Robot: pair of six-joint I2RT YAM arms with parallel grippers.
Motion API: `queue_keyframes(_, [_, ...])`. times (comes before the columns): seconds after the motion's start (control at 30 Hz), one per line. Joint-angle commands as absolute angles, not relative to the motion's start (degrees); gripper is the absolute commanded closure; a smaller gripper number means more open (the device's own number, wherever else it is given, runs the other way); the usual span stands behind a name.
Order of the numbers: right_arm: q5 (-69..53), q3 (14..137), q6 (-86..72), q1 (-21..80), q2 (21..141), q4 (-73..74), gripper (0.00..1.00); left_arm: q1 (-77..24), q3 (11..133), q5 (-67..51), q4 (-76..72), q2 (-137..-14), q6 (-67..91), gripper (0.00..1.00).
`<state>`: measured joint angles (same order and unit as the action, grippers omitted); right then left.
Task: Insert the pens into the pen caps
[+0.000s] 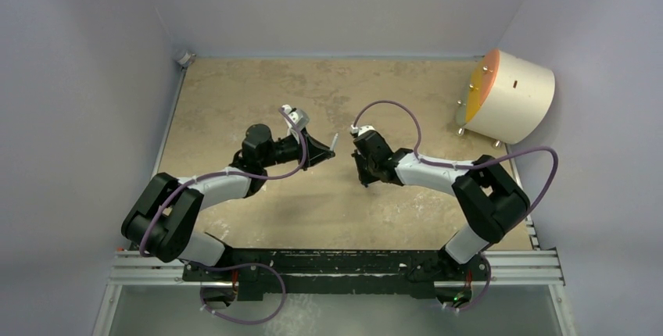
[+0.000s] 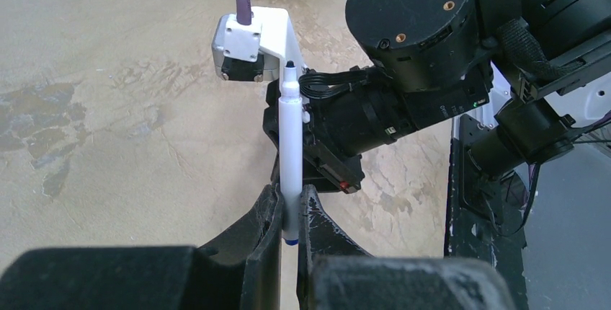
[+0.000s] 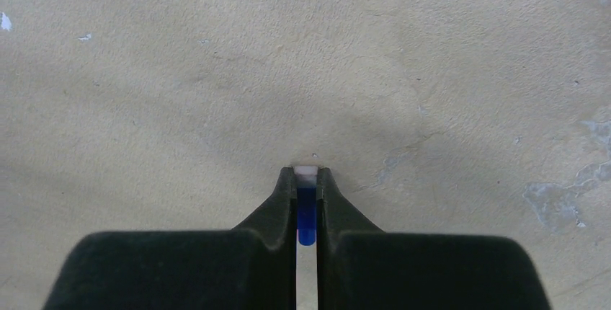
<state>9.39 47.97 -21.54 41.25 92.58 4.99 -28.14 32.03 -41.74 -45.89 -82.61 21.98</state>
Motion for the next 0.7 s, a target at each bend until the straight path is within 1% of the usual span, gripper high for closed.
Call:
queue_keyframes(0.0, [6.03, 48.20, -23.34, 41.49, 90.05, 6.27, 1.00, -27.77, 31.83, -42.10, -50.48, -81.07, 23.19, 1.00])
queue_keyframes(0.17, [2.06, 47.90, -23.34, 40.05, 82.19, 2.13, 1.00, -27.70, 30.84, -42.59, -56.65, -81.32, 27.00, 1.00])
queue_keyframes(0.23, [-0.39, 47.68, -23.58, 38.70, 78.36, -1.09, 1.00, -27.69, 29.75, -42.60, -63.01, -82.20, 31.01, 1.00])
queue_keyframes(0.53, [-1.91, 46.74, -25.92, 35.26, 64.78, -20.97, 1.00, -30.27, 26.78, -40.59, -98.15, -90.27, 54.24, 1.00])
queue_keyframes(0.67, [-4.82, 46.50, -27.00, 33.52, 62.50, -30.17, 1.00, -34.19, 27.35, -38.90, -98.49, -91.29, 53.19, 1.00])
